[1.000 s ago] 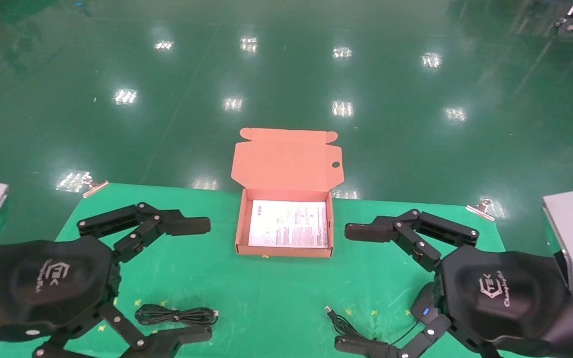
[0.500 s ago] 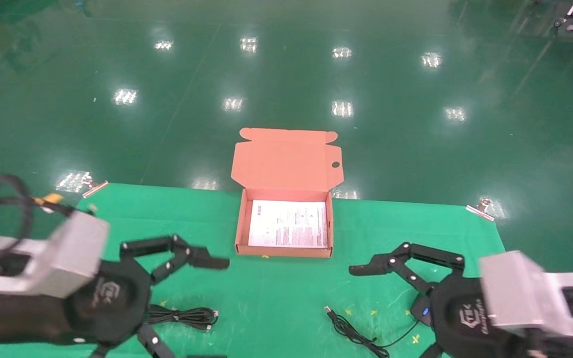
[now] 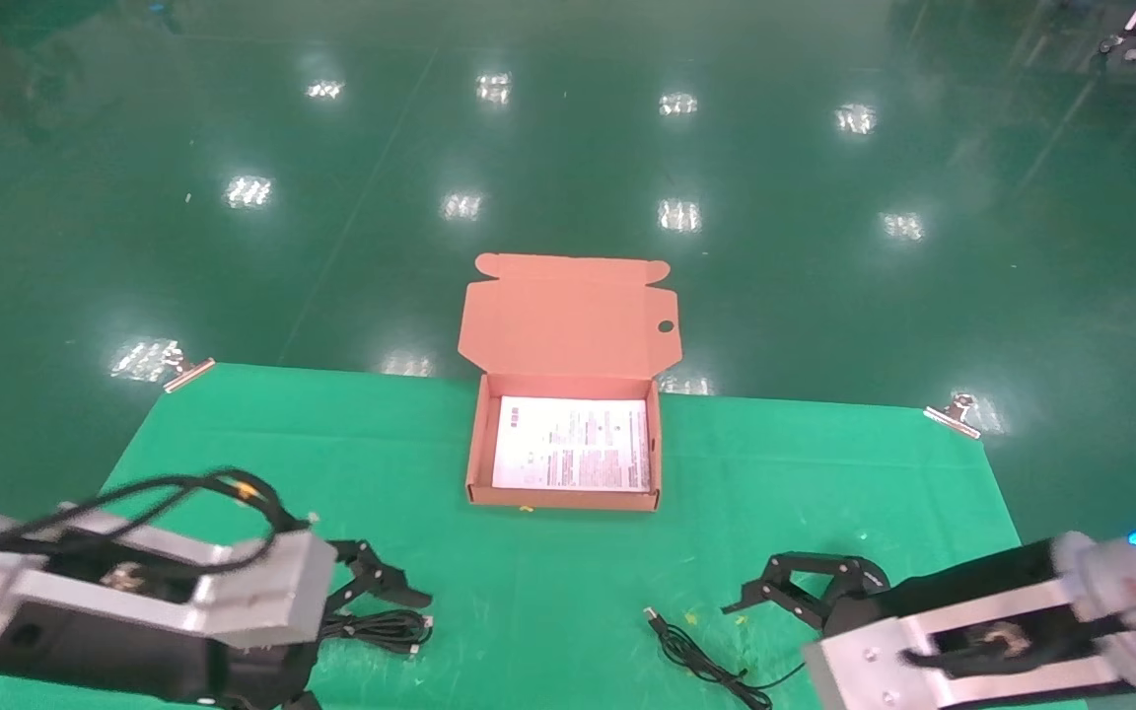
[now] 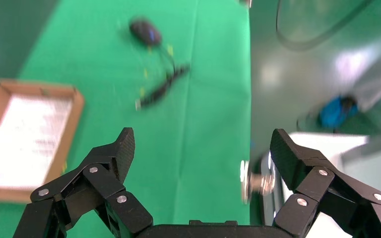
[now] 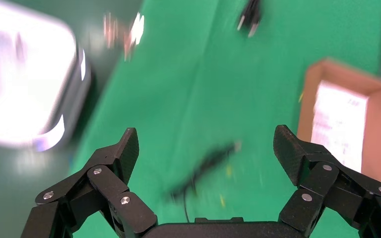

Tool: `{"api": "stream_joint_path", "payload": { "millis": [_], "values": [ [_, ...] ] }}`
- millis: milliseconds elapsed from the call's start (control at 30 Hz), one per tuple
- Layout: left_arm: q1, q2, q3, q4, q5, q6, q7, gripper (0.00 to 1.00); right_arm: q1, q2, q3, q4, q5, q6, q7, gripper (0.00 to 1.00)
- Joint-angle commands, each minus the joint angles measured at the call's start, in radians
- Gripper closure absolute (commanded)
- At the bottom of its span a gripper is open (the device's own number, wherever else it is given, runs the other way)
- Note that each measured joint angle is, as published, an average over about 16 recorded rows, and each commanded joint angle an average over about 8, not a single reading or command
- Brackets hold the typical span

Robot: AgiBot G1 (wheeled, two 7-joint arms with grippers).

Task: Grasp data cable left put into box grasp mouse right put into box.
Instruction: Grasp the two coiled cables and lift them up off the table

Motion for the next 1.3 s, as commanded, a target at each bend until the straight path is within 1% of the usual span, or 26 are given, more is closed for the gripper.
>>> {"api": "stream_joint_path", "payload": {
  "millis": [33,167,300,500,600,700,800,933,1300],
  "values": [
    [-0.022,0.007,0.032,0.002,0.034,0.002,0.002,0.0,0.032,-0.014,-0.045,0.002,-0.059,-0.001,-0.024,0.0],
    [-0.075,0.044,0.122,0.009,0.162,-0.005,0.011,0.0,0.09,-0.063,-0.154,0.004,-0.205,0.01,-0.073,0.0],
    [-0.11,0.085,0.2,0.011,0.307,-0.023,0.026,0.0,0.108,-0.104,-0.229,0.004,-0.314,0.037,-0.082,0.0],
    [-0.105,0.144,0.28,0.039,0.494,-0.082,0.035,0.0,0.079,-0.152,-0.292,0.001,-0.457,0.109,-0.045,0.0],
    [-0.089,0.177,0.306,0.078,0.565,-0.124,0.039,0.0,0.05,-0.171,-0.308,-0.005,-0.515,0.153,-0.01,0.0],
    [-0.074,0.216,0.327,0.137,0.62,-0.168,0.045,0.0,0.021,-0.186,-0.317,-0.016,-0.55,0.19,0.029,0.0],
    [-0.064,0.259,0.339,0.215,0.656,-0.214,0.051,0.0,-0.001,-0.202,-0.322,-0.041,-0.573,0.222,0.059,0.0],
    [-0.06,0.308,0.34,0.334,0.669,-0.265,0.067,0.0,-0.014,-0.236,-0.329,-0.102,-0.605,0.263,0.074,0.0],
    [-0.086,0.409,0.33,0.611,0.652,-0.331,0.158,0.0,-0.01,-0.359,-0.336,-0.339,-0.641,0.359,0.052,0.0]
  ]
}}
